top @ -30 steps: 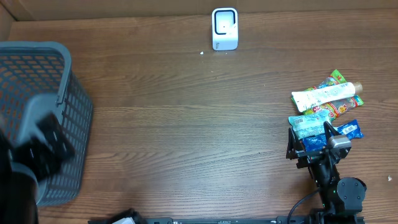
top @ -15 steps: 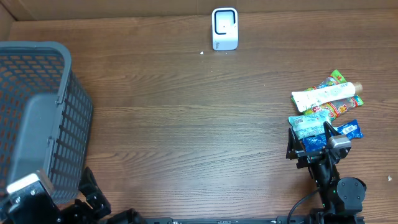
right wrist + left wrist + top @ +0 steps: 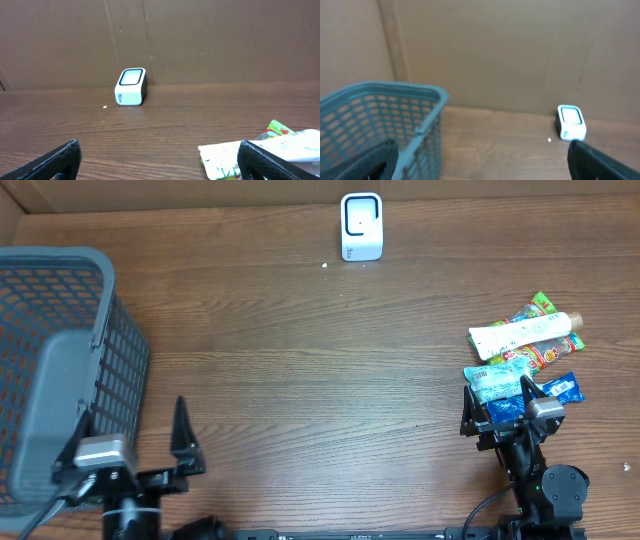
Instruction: Scan the item barcode
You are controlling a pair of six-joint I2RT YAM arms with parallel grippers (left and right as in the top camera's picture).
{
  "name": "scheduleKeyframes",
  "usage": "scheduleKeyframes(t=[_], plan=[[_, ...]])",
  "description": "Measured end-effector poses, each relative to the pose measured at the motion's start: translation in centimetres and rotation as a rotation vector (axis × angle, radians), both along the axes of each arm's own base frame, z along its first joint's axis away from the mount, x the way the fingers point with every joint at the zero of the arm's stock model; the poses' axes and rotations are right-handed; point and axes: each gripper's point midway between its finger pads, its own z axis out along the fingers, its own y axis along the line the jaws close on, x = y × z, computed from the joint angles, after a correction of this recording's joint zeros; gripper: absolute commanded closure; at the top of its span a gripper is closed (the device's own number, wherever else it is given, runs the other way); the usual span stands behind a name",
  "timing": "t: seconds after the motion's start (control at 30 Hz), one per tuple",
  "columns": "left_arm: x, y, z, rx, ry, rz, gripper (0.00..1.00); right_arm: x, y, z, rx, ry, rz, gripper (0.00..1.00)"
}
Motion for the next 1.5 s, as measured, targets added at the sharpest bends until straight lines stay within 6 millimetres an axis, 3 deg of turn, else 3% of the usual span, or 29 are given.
scheduleKeyframes(t=[0.3,0.6,0.97,1.27,1.5], plan=[[3.6,-1.7,-7.3,0.02,-0.057,-0.156,0.0,0.0,0.0,0.0,0.0,0.0,0.0,0.0],[6.6,-1.6,-13.6,0.003,0.008,-0.164,0.0,0.0,0.0,0.0,0.0,0.0,0.0,0.0],[7.8,-1.5,-17.2,-0.001,0.039,-0.151,0.01,0.0,0.0,0.0,0.0,0.0,0.0,0.0],[8.5,-0.9,-21.4,-0.002,0.06,-0.12,0.0,0.0,0.0,0.0,0.0,0.0,0.0,0.0],[8.6,-0.9,-22.6,-0.001,0.061,-0.116,0.0,0.0,0.0,0.0,0.0,0.0,0.0,0.0]])
